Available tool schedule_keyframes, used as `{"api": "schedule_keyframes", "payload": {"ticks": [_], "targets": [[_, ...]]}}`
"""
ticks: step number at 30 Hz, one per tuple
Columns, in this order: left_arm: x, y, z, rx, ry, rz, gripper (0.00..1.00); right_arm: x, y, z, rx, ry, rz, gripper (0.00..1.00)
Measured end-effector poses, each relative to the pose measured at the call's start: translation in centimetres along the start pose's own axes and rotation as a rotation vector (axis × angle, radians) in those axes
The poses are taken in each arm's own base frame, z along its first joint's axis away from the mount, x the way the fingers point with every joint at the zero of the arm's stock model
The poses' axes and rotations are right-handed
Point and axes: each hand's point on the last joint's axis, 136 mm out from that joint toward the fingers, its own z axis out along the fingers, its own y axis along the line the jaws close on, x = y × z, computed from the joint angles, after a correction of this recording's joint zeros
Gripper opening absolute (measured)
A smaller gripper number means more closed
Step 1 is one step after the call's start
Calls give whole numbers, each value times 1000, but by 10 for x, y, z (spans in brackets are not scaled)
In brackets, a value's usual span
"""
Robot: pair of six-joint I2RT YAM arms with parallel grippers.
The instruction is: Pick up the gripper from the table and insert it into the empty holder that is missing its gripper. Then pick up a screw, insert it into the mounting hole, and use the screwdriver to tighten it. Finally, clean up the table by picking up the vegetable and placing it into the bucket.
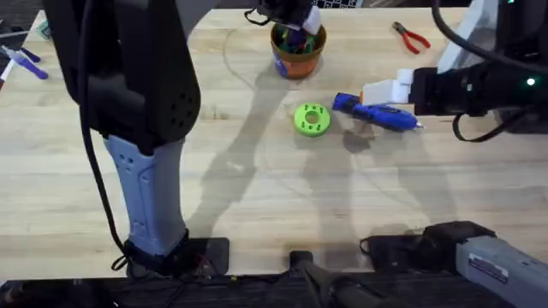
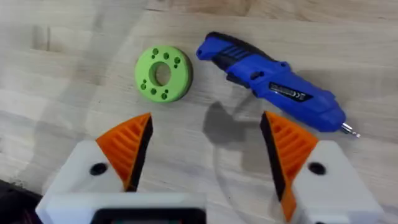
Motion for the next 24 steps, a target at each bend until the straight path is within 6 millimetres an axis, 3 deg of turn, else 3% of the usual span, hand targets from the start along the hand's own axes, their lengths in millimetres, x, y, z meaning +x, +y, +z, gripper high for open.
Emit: {"api": "schedule_keyframes", "payload": {"ticks": [3,4,10,13,21,24], "targets": [[0,0,0,0,0,0,900,0,0,0,0,0,0,994],[0,0,0,0,2,-3,963,0,0,0,0,0,0,994],[6,-1,-5,-2,30,-10,987,0,0,0,0,0,0,994],[7,-3,-18,-20,35,-8,987,0,0,0,0,1,0,994],[8,-15,-106,-84,17,5,987,0,0,0,0,1,0,994],[16,-18,-130,-104,33,2,988,0,0,0,0,1,1,994]]}}
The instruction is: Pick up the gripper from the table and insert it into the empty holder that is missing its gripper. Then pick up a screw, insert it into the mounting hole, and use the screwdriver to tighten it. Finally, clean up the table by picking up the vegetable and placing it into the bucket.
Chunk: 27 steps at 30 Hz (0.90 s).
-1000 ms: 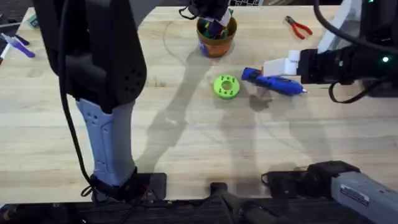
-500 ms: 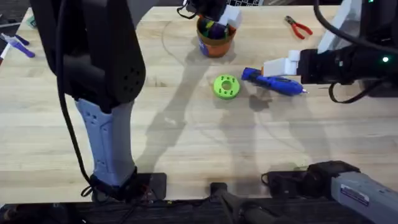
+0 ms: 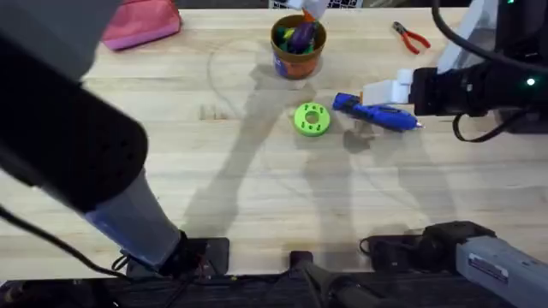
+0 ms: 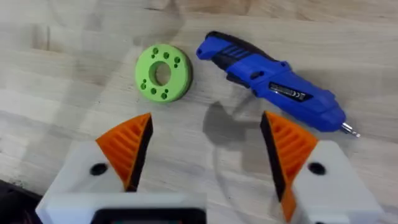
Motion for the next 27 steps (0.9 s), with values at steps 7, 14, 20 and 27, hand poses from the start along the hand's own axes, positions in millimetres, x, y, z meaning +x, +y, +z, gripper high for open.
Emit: {"api": "schedule_keyframes", "payload": {"ticks": [7,14,20,27], "targets": [[27,3,-10,-26,93,-11,987,0,0,0,0,0,0,994],[76,4,-10,-51,124,-38,988,0,0,0,0,0,0,994],[150,6,-34,-95,134,-143,988,0,0,0,0,2,0,994],[221,7,-42,-130,158,-247,988,1,0,0,0,4,1,994]]}}
